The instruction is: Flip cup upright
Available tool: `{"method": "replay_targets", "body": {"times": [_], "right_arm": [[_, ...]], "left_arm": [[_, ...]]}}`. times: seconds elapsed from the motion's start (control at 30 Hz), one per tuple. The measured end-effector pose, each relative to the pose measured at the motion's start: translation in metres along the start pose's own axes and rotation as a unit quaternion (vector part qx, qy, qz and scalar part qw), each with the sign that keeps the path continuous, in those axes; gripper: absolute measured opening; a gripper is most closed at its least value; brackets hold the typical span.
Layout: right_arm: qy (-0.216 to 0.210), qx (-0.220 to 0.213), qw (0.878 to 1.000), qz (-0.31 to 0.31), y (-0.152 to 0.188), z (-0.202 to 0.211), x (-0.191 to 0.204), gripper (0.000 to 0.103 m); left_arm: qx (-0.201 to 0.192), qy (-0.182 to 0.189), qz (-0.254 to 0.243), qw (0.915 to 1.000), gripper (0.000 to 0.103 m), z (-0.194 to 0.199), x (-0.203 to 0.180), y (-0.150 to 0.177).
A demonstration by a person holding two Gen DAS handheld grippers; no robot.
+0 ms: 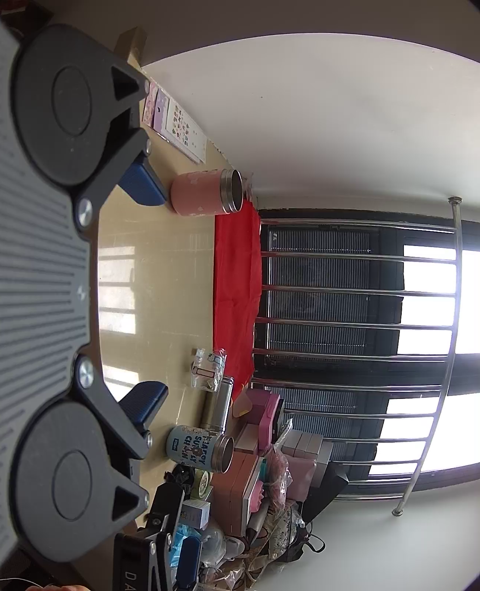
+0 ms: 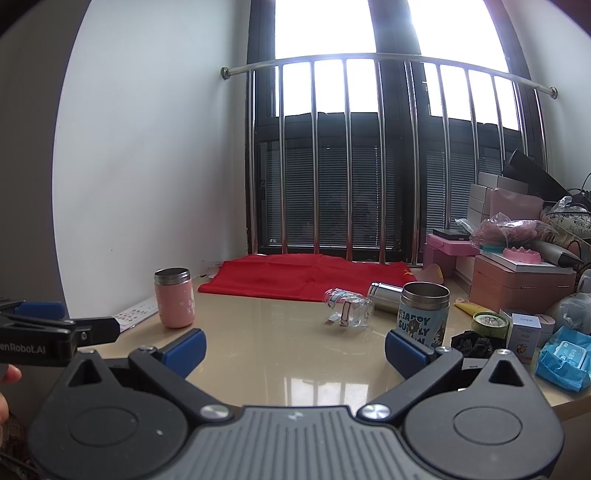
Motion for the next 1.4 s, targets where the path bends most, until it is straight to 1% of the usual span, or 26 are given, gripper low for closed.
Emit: {"method": "replay_targets", "body": {"times": [1.4], "right_arm": [[0.001,0.001,1.0,0.0,-0.0005,-0.0004,0.0004,0.103]], "left_arm": [[-0.003,0.003,-0.004,1.0,0.103,-0.0011,-0.0025,0.0009]]}}
Point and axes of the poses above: each gripper's, at about its wrist camera, not at the fingertips, and z roughly against the way its jaws point, x to its left, y to its underside, the point moved 1 cm from there along -z, roughly the way its jaws point, and after that the axes turned 10 degrees about -y, right-handed, at the moved point
